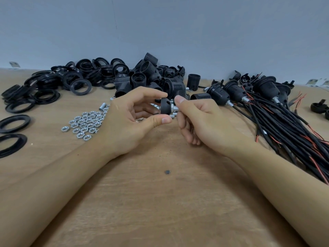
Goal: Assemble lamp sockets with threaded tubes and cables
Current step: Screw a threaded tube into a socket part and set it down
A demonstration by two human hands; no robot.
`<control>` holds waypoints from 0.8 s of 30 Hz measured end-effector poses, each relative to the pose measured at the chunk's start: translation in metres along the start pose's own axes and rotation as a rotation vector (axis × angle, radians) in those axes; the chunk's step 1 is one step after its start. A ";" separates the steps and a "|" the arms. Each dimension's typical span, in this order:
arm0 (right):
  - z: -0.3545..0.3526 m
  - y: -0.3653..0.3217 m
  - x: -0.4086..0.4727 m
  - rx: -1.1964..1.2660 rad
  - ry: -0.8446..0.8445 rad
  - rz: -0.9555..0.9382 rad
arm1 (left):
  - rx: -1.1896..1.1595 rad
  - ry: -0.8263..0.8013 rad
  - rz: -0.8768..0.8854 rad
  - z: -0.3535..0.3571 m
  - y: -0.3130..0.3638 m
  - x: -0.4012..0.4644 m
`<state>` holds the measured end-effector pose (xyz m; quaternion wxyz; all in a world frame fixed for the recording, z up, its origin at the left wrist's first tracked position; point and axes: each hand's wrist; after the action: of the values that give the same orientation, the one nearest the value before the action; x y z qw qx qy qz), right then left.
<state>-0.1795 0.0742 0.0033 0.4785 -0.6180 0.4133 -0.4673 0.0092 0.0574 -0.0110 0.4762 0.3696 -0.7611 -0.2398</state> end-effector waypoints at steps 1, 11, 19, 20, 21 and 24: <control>0.001 0.000 0.000 -0.003 0.010 0.008 | 0.002 0.001 -0.002 0.000 0.000 0.000; -0.002 0.002 0.002 0.008 0.027 0.028 | 0.006 0.000 0.003 0.001 0.000 0.000; -0.002 0.001 0.002 0.001 -0.014 0.013 | 0.026 0.019 0.014 0.001 0.000 0.001; -0.001 0.001 0.002 0.005 -0.018 0.017 | 0.026 0.022 0.014 0.001 0.000 0.001; -0.001 0.000 0.002 0.011 -0.019 0.022 | 0.022 0.027 0.014 0.001 0.000 0.001; -0.003 -0.005 0.001 -0.048 0.009 0.045 | 0.016 0.031 0.011 0.001 -0.001 0.001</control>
<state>-0.1818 0.0740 0.0089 0.4722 -0.6176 0.4402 -0.4492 0.0082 0.0562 -0.0114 0.4863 0.3728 -0.7575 -0.2252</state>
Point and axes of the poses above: each hand's wrist, its own x-axis towards the middle knuckle, its own z-axis out of the palm, y = z × x, and after that the axes turned 13 degrees about x, right-handed
